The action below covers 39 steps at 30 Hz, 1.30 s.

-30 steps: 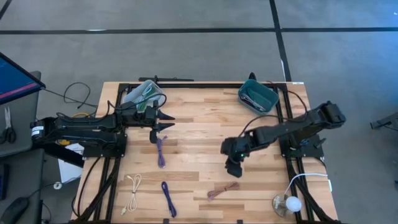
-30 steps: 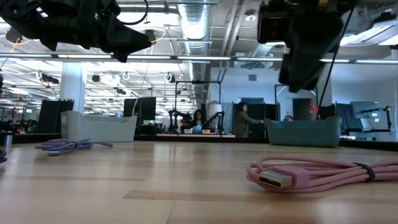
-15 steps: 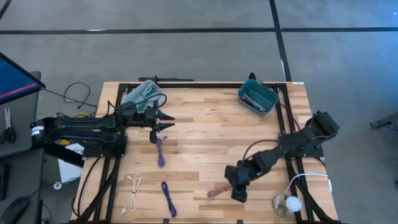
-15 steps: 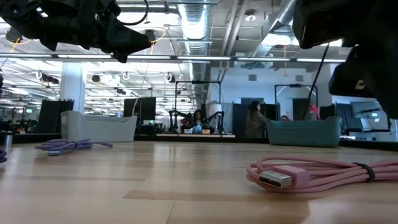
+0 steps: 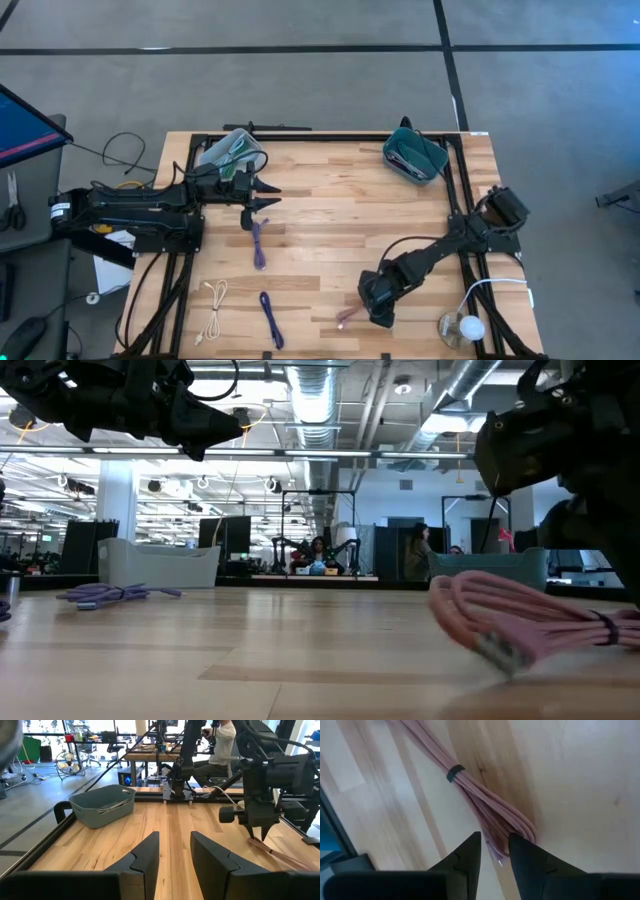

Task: Pick & Place USB Port
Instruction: Put the brown charger cable into the white bin

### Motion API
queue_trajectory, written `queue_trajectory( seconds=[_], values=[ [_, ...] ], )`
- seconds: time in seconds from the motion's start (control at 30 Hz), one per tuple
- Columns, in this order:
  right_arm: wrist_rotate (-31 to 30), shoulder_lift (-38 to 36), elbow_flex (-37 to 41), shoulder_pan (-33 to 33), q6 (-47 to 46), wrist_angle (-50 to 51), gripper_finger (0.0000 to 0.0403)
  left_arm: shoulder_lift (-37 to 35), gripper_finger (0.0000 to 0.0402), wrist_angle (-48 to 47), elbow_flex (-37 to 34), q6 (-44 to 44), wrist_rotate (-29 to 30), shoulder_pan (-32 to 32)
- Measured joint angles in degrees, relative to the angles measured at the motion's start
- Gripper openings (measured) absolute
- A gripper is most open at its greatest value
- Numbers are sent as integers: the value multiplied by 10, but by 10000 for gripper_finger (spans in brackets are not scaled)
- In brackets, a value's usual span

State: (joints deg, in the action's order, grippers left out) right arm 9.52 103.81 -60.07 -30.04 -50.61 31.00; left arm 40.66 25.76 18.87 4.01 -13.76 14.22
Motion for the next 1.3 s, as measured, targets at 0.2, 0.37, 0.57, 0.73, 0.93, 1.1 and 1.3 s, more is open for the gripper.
queue_trajectory(
  seconds=[0.2, 0.37, 0.57, 0.73, 0.93, 1.1, 1.3],
  values=[
    [-2, 3, 1, 0, 0, -4, 93, 0, 110, 0, 0, 0, 0, 0],
    [-6, 3, 2, 0, -5, -3, 77, 0, 110, 0, 0, 0, 0, 0],
    [-19, 3, 3, 0, -5, -9, 71, 0, 110, 0, 0, 0, 0, 0],
    [-22, 4, 3, 1, 0, -11, 56, 0, 110, 0, 0, 0, 0, 0],
    [-25, 4, 3, 1, 15, -19, 7, 0, 110, 0, 0, 0, 0, 0],
    [-25, -8, 4, 6, 28, -15, 2, 0, 110, 0, 0, 0, 0, 0],
    [-72, -63, 4, 13, 41, -13, 1, 0, 110, 0, 0, 0, 0, 0]
  ],
)
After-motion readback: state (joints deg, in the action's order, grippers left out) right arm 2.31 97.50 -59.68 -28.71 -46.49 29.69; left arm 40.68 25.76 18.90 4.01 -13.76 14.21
